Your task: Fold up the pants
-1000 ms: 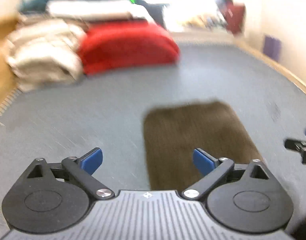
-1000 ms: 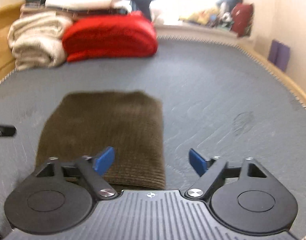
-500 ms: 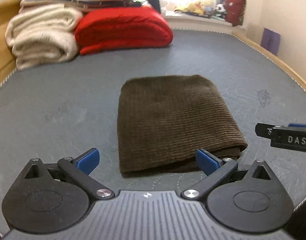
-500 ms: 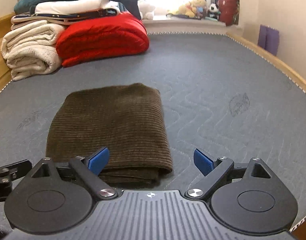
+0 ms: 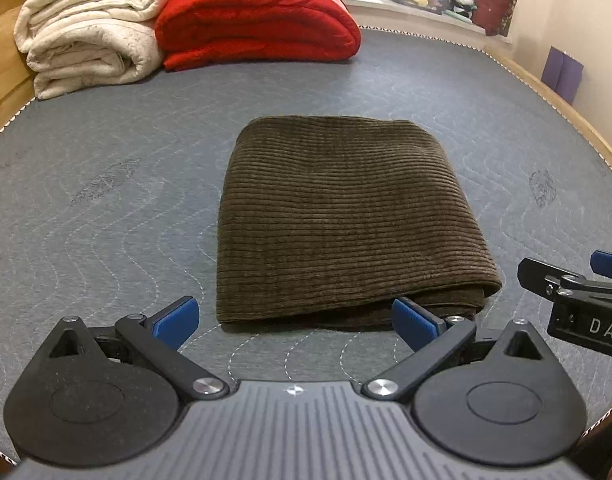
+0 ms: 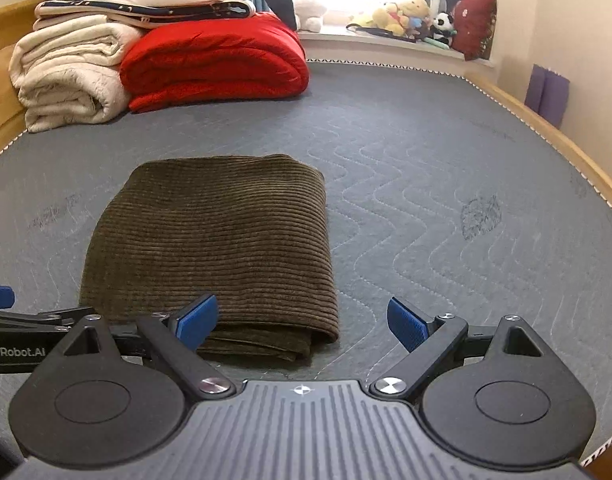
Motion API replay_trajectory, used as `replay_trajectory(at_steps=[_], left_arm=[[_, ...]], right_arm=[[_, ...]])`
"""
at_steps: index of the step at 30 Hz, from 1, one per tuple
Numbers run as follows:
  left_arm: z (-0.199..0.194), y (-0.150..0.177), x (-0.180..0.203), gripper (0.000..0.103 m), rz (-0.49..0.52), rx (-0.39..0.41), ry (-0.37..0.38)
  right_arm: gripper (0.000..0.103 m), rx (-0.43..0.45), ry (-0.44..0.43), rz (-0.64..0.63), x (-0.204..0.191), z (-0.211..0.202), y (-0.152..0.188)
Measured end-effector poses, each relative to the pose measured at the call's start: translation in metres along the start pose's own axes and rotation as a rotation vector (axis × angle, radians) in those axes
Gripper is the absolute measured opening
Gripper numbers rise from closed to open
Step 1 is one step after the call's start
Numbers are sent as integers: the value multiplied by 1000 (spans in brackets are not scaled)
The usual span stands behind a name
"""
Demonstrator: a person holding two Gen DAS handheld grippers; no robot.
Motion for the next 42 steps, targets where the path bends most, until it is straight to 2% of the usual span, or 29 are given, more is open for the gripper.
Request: replay_trajectory(at_steps=[42], left_arm=[[7,1,-2,103,-1,-8,1]], right_arm=[[93,-22,-9,-26,-5,8,3]])
Point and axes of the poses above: each gripper's, at about its wrist camera, not at the fingertips, and z roughly the way its jaws point, x to its right, y to its underside, the point moved 9 cm from there along z, roughly the way its jaws point, and after that the axes turned 11 degrees about -y, right-handed, at the moved point
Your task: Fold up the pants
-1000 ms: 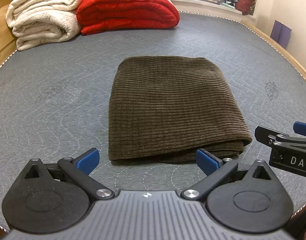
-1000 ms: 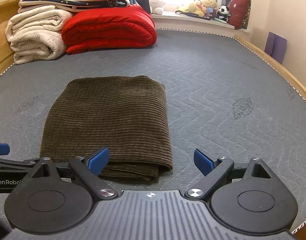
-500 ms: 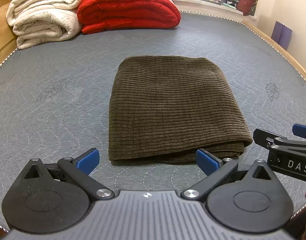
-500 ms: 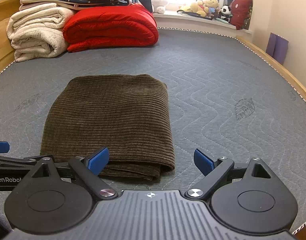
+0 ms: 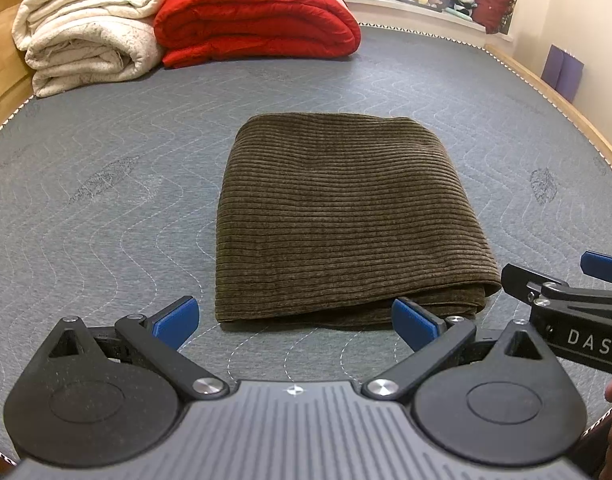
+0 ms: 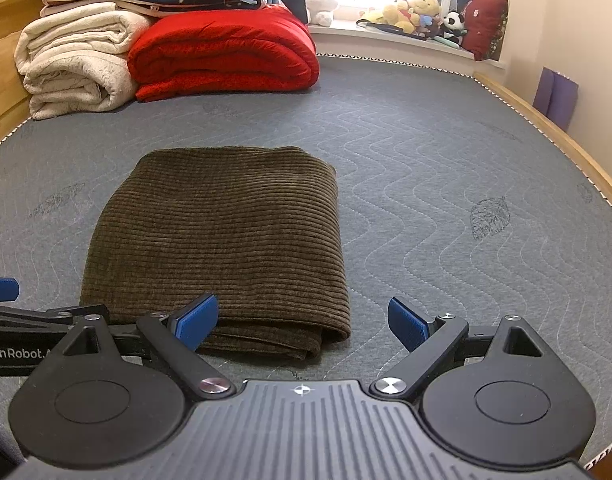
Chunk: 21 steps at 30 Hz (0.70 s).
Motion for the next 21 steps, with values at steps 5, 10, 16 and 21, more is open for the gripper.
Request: replay_trajectory(at_steps=[5,10,16,21], left_arm=[[-1,0,1,103,4,5,4],[-2,0,1,103,7,10,8],[-2,0,1,103,12,12,15],[-2,0,1,103,16,12,20]], right_arm=[[93,0,0,1,0,0,1],[93,-1,1,-1,0,1,1],[93,-2,-1,-1,0,0,1],[93,0,1,2,0,0,1]])
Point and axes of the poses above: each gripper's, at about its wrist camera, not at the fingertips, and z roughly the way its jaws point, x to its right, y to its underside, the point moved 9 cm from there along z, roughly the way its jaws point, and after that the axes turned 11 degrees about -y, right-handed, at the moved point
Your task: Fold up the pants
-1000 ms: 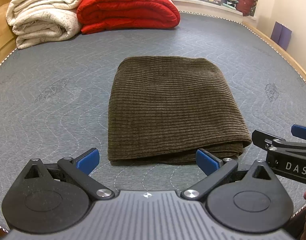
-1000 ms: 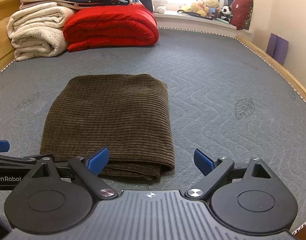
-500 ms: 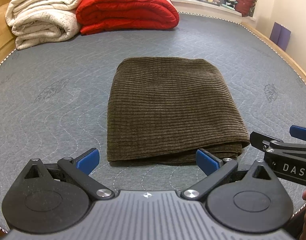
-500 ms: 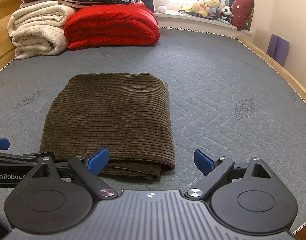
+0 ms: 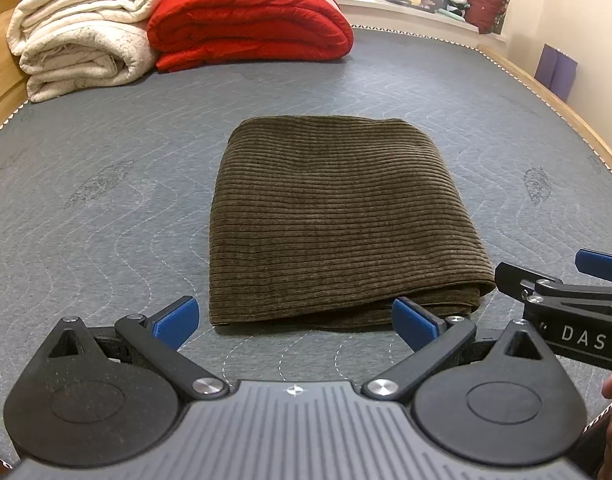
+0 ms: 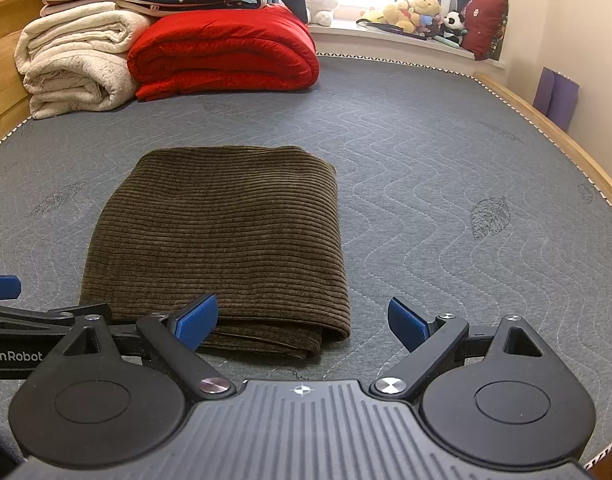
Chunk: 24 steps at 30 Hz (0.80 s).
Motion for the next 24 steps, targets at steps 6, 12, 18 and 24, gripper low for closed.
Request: replay_trajectory(at_steps=[6,12,18,24], left_arm=[[0,0,0,103,3,0,0],[-1,0,1,103,0,1,4],[-1,-1,1,103,0,5,8],[-2,-1,0,103,-3,11,10]], right_arm=[[93,1,2,7,-1,1,-1],[93,0,4,7,-1,1,-1],[93,0,4,8,-1,1,-1],[93,-1,6,7,-2,1,-1]])
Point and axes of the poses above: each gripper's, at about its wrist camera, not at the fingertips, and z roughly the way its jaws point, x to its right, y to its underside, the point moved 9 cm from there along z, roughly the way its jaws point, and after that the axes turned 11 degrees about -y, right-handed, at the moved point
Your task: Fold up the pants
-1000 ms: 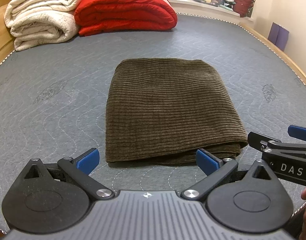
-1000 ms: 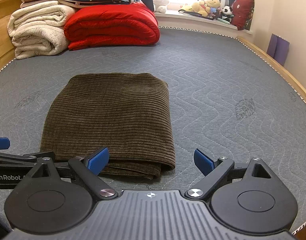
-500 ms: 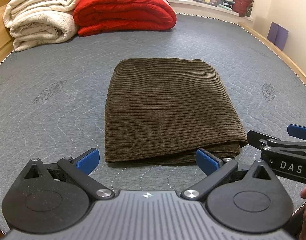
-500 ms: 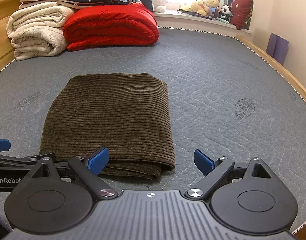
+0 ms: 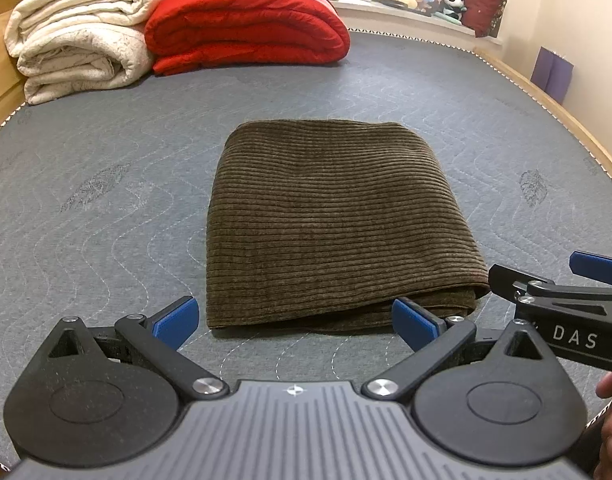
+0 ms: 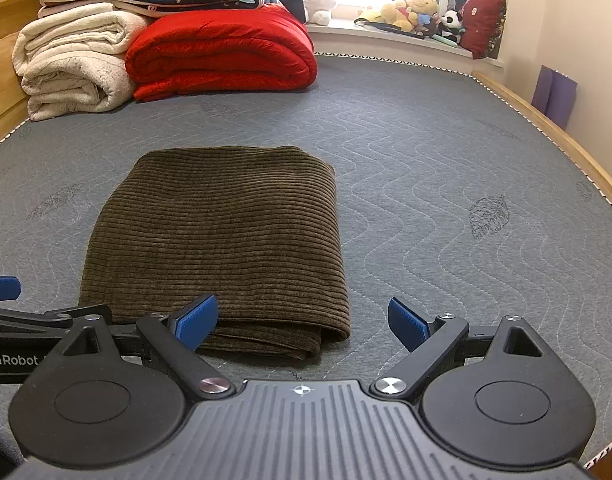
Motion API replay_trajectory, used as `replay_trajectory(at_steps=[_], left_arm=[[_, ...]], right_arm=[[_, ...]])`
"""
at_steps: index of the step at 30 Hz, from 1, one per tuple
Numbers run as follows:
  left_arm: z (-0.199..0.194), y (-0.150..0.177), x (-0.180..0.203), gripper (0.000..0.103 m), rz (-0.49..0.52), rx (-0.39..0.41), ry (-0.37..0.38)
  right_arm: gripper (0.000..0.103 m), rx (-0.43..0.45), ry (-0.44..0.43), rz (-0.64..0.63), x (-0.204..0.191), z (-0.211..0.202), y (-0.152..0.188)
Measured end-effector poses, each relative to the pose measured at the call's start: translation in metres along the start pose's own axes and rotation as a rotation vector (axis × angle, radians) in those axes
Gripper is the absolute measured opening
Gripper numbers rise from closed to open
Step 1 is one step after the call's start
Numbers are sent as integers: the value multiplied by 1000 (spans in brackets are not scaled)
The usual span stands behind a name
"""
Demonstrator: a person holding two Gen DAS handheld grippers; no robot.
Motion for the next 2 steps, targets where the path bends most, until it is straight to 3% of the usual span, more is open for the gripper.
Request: replay_trajectory(at_steps=[2], left_arm=[[0,0,0,103,0,1,0]], right_arm=[[93,0,1,1,0,0,0]])
Point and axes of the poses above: each gripper's, at about its wrist camera, not at the fingertips, and z roughly the way its jaws point, x to its right, y to its underside, the point moved 9 cm from there along z, roughly the way its jaws point, and after that the axes turned 11 degrees about -y, right-handed, at the moved point
